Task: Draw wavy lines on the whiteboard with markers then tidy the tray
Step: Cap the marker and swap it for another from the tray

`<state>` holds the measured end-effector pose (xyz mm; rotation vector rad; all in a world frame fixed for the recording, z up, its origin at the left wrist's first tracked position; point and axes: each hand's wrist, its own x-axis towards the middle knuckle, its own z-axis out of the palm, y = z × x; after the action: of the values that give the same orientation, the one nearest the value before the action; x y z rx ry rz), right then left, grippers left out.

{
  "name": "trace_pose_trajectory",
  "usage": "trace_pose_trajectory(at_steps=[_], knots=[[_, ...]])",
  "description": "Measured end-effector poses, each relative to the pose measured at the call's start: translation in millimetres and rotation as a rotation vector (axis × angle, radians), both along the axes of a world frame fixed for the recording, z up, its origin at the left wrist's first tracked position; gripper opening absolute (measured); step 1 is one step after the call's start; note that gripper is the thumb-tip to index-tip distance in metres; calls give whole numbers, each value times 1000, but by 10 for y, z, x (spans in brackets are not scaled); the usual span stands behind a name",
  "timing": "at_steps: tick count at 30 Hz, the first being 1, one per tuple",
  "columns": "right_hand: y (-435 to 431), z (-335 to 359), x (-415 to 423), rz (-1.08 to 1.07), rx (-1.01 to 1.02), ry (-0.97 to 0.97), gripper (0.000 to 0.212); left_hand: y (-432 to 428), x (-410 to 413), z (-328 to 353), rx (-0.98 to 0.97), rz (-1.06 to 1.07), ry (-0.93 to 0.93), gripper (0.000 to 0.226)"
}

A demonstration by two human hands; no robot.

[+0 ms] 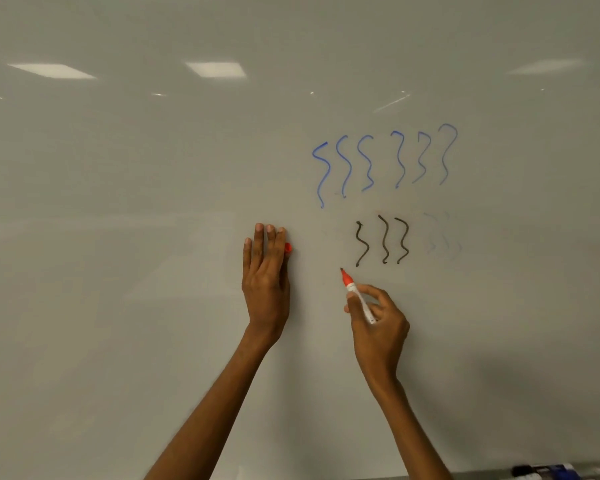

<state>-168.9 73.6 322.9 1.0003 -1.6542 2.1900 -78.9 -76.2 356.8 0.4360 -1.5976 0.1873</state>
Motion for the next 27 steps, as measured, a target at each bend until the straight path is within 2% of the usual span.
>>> trace_pose_trajectory(at_steps=[3, 6, 13, 18, 24, 27], knots=[[-7, 288, -64, -16, -101, 6, 14, 15, -2, 2, 20, -24, 11, 39], [-33, 464, -161, -52, -60, 67, 9, 44, 12, 5, 45, -45, 9, 39], [36, -1, -141, -39, 41, 3, 13, 104, 149, -19, 147, -165, -84, 47], [241, -180, -14, 108, 67, -65, 12, 419, 276, -528, 198, -254, -272, 37], [534, -362, -36, 341, 340, 35, 7, 565, 444, -989, 492, -381, -311, 23], [594, -456, -49, 363, 467, 75, 8, 635, 476, -1057, 540, -395, -321, 21]])
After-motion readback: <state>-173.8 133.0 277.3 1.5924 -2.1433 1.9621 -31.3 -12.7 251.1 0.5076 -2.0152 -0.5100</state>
